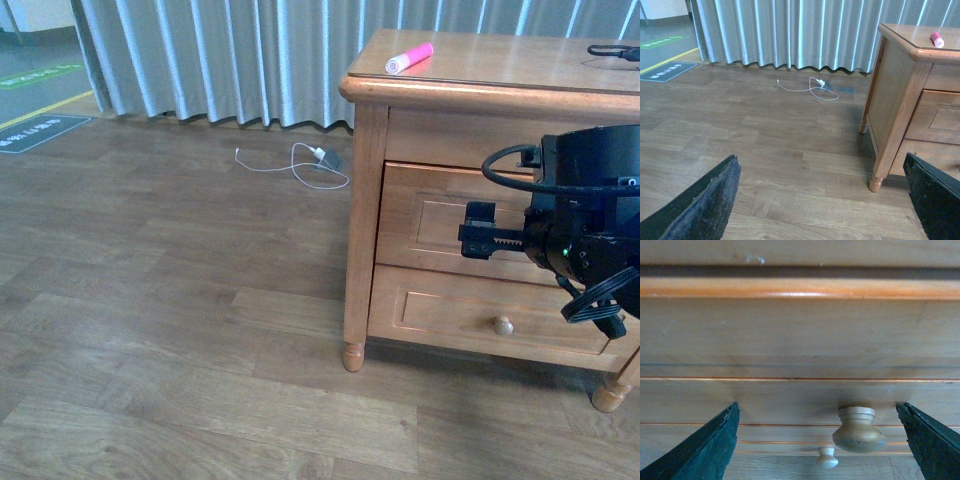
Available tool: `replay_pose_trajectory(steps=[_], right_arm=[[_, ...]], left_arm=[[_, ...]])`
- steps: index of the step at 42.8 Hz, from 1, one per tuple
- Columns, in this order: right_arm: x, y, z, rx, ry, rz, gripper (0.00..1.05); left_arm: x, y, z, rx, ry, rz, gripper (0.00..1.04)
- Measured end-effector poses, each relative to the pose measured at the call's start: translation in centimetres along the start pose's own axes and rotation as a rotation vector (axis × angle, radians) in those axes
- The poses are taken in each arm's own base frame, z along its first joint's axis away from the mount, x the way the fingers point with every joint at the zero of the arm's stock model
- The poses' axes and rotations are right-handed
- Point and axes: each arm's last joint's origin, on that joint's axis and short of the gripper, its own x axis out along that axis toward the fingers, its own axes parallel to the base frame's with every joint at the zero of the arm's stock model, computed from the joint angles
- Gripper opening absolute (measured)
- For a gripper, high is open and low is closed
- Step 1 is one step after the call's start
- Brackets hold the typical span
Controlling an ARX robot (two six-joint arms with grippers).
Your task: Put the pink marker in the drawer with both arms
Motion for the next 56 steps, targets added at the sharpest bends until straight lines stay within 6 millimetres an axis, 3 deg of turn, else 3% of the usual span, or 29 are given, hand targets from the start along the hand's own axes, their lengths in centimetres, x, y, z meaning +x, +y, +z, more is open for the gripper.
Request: replay_pose_trajectory(steps=[15, 37, 47, 56], right_arm=[[0.7, -0.4, -0.6, -0.015, 0.023, -0.019, 0.94], [0.8, -1.0, -0.6, -0.031, 0.014, -0.034, 0.26], [0.2, -1.2, -0.8, -0.033, 0.024, -0.021, 0.23], [-2.1, -1.3, -1.4, -0.039, 0.065, 0.014, 0.23]], left_arm=[[0.0, 0.0, 0.0, 0.0, 0.0, 0.0, 0.99], [0.0, 0.0, 0.0, 0.0, 0.0, 0.0, 0.99], [0.0, 0.0, 0.0, 0.0, 0.0, 0.0, 0.99], [0.0, 0.0, 0.0, 0.0, 0.0, 0.0, 0.99]])
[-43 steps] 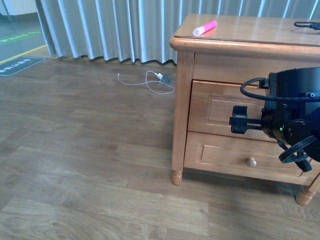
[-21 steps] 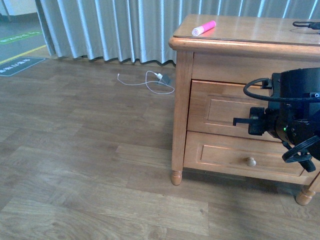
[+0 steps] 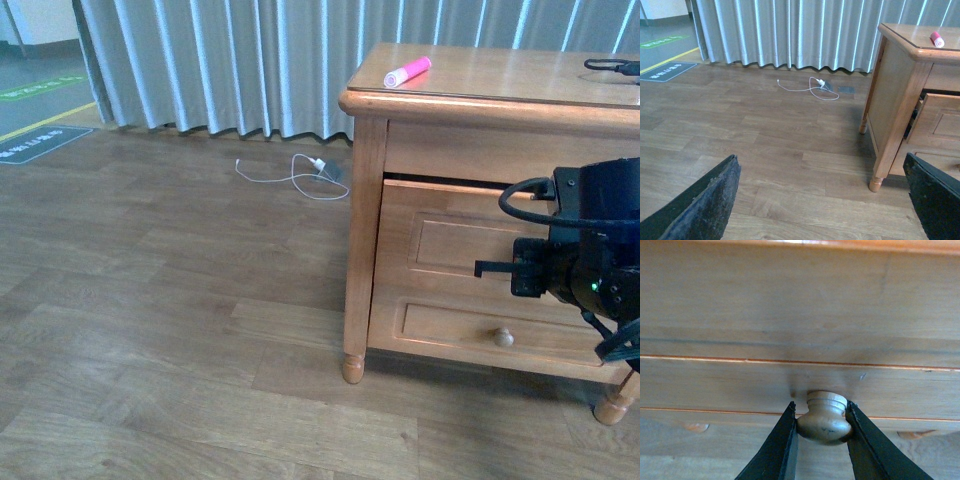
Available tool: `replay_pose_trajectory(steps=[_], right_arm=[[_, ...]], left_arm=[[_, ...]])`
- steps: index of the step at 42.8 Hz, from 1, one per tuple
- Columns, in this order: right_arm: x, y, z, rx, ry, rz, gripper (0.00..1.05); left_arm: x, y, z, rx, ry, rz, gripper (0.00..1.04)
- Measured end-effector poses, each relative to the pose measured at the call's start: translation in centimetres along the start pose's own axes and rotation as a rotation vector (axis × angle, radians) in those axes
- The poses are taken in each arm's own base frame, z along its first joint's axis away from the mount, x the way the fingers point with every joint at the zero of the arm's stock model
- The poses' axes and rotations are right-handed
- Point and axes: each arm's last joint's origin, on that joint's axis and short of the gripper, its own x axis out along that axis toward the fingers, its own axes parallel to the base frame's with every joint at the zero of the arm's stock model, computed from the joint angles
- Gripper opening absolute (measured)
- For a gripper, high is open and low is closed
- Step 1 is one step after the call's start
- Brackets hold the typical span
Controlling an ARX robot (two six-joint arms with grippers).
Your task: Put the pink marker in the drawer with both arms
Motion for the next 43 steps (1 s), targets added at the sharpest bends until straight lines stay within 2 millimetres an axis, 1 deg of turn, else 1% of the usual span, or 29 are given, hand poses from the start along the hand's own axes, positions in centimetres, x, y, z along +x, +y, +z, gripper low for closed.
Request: replay_pose_trajectory(steps=[4, 8, 19, 21, 23, 28, 34, 37, 38, 40, 43], right_arm=[[-1.2, 0.0, -0.4, -0.001, 0.024, 0.016, 0.23], [-3.0, -0.1, -1.0, -0.008, 0.063, 0.034, 0.23], [-10.5, -1.1, -4.1, -0.044, 0.167, 0.156, 0.22], [-11.6, -1.4, -4.4, -0.041, 0.174, 0.165, 0.28], [-12.7, -1.6, -4.5, -0.029, 0.172, 0.185, 0.38], [-15.6, -2.1, -3.5, 0.006, 0.136, 0.225, 0.61], [-18.9, -3.2, -2.8, 0.042, 0.118, 0.258, 0.82], [-21.1, -4.0, -2.2, 0.067, 0.096, 0.279, 0.96], [-22.0, -4.4, -1.9, 0.081, 0.084, 0.285, 0.98], [-23.7, -5.0, -1.4, 0.098, 0.054, 0.301, 0.95], [-26.0, -5.9, -0.7, 0.123, 0.006, 0.32, 0.96]], left_arm=[[0.0, 0.0, 0.0, 0.0, 0.0, 0.0, 0.99], [0.0, 0.0, 0.0, 0.0, 0.0, 0.0, 0.99], [0.0, 0.0, 0.0, 0.0, 0.0, 0.0, 0.99], [0.0, 0.0, 0.0, 0.0, 0.0, 0.0, 0.99], [0.0, 0.0, 0.0, 0.0, 0.0, 0.0, 0.99], [0.0, 0.0, 0.0, 0.0, 0.0, 0.0, 0.99], [0.0, 0.0, 0.0, 0.0, 0.0, 0.0, 0.99], [0.0, 0.0, 0.0, 0.0, 0.0, 0.0, 0.99], [0.0, 0.0, 0.0, 0.0, 0.0, 0.0, 0.99], [0.0, 0.0, 0.0, 0.0, 0.0, 0.0, 0.99], [0.0, 0.0, 0.0, 0.0, 0.0, 0.0, 0.99]])
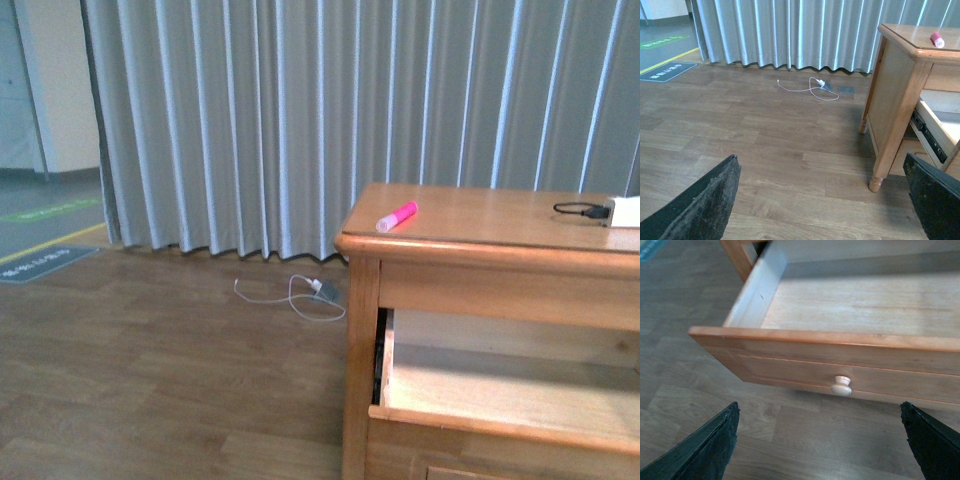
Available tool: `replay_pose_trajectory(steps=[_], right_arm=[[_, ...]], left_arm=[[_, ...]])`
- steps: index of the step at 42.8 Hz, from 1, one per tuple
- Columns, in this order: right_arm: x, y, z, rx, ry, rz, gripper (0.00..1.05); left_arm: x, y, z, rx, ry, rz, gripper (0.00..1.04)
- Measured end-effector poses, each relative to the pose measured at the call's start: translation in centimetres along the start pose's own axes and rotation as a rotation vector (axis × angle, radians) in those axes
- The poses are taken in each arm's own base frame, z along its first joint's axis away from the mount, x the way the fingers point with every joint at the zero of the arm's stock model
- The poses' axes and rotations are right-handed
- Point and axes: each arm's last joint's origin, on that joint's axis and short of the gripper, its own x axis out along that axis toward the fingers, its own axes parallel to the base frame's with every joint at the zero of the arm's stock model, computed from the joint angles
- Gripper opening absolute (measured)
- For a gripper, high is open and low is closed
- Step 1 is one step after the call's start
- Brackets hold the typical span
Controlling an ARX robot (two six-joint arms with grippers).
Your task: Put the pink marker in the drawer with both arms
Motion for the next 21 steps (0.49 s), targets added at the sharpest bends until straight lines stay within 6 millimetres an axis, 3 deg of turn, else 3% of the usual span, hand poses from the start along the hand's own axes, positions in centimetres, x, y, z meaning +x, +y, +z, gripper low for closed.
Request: replay_pose_trajectory(steps=[4, 8, 14, 21], right_arm=[[-2.7, -0.2, 0.2, 0.022, -0.055, 0.019, 0.96], [-4.5, -0.5, -0.9, 0.042, -0.075, 0.04, 0.96], [-5.4, -1.9, -2.4, 0.081, -0.122, -0.011, 0.96], [-5.4, -2.2, -2.7, 0.093, -0.123, -0.04, 0.96]], left_arm=[[0.0, 0.0, 0.0, 0.0, 0.0, 0.0, 0.99], [0.0, 0.0, 0.0, 0.0, 0.0, 0.0, 0.99], [0.0, 0.0, 0.0, 0.0, 0.0, 0.0, 0.99], [0.0, 0.0, 0.0, 0.0, 0.0, 0.0, 0.99]])
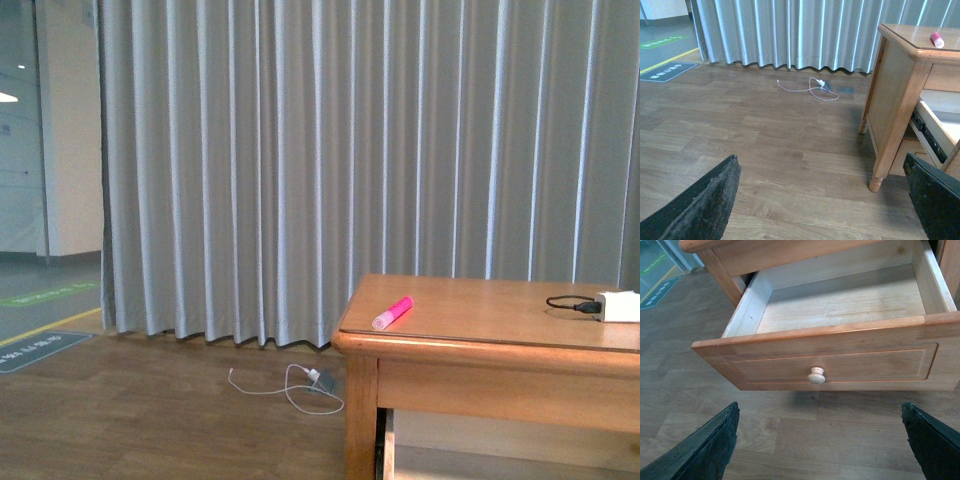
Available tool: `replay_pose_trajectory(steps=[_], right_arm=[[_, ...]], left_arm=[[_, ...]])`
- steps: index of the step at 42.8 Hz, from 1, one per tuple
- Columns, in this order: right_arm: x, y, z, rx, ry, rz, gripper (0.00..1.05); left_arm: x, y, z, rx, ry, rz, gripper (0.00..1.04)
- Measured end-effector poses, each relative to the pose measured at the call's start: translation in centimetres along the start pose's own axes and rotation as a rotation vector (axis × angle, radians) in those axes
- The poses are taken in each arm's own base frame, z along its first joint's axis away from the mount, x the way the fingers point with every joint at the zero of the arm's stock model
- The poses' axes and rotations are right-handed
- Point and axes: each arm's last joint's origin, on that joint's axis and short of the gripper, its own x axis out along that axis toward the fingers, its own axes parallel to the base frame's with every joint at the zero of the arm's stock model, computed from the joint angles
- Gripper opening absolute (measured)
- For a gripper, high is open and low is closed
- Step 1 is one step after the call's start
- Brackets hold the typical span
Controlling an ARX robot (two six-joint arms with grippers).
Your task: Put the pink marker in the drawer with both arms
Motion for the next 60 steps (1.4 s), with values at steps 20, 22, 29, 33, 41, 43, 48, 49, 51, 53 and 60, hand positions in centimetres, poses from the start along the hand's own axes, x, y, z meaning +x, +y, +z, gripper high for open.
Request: replay_pose_trajectory(steps=[20, 22, 29, 33, 41, 43, 48, 49, 51, 53, 60], right_arm=[[-0.5, 0.9, -1.3, -0.288, -0.382, -0.09, 0.07], [-0.6, 0.9, -1.3, -0.293, -0.381, -0.092, 0.01], [-0.8, 0.9, -1.4, -0.295, -0.385, -0.091, 0.19], [-0.8, 0.9, -1.4, -0.295, -0.384, -0.091, 0.4], [-0.8, 0.9, -1.4, -0.295, -0.384, -0.091, 0.76], [-0.8, 0.9, -1.4, -0.295, -0.384, -0.091, 0.83], [-0.8, 0.9, -1.4, -0.294, -0.384, -0.091, 0.98], [-0.8, 0.9, -1.4, -0.294, -0.384, -0.091, 0.97], [-0.8, 0.9, -1.4, -0.294, -0.384, -0.091, 0.95], [-0.8, 0.9, -1.4, -0.294, -0.384, -0.091, 0.96], [-0.8, 0.9, -1.4, -0.294, -0.384, -0.091, 0.96]], left_arm=[[0.0, 0.0, 0.0, 0.0, 0.0, 0.0, 0.99], [0.0, 0.0, 0.0, 0.0, 0.0, 0.0, 0.99], [0.0, 0.0, 0.0, 0.0, 0.0, 0.0, 0.99], [0.0, 0.0, 0.0, 0.0, 0.0, 0.0, 0.99], [0.0, 0.0, 0.0, 0.0, 0.0, 0.0, 0.99], [0.0, 0.0, 0.0, 0.0, 0.0, 0.0, 0.99], [0.0, 0.0, 0.0, 0.0, 0.0, 0.0, 0.99], [0.0, 0.0, 0.0, 0.0, 0.0, 0.0, 0.99], [0.0, 0.0, 0.0, 0.0, 0.0, 0.0, 0.99], [0.0, 0.0, 0.0, 0.0, 0.0, 0.0, 0.99], [0.0, 0.0, 0.0, 0.0, 0.0, 0.0, 0.99]])
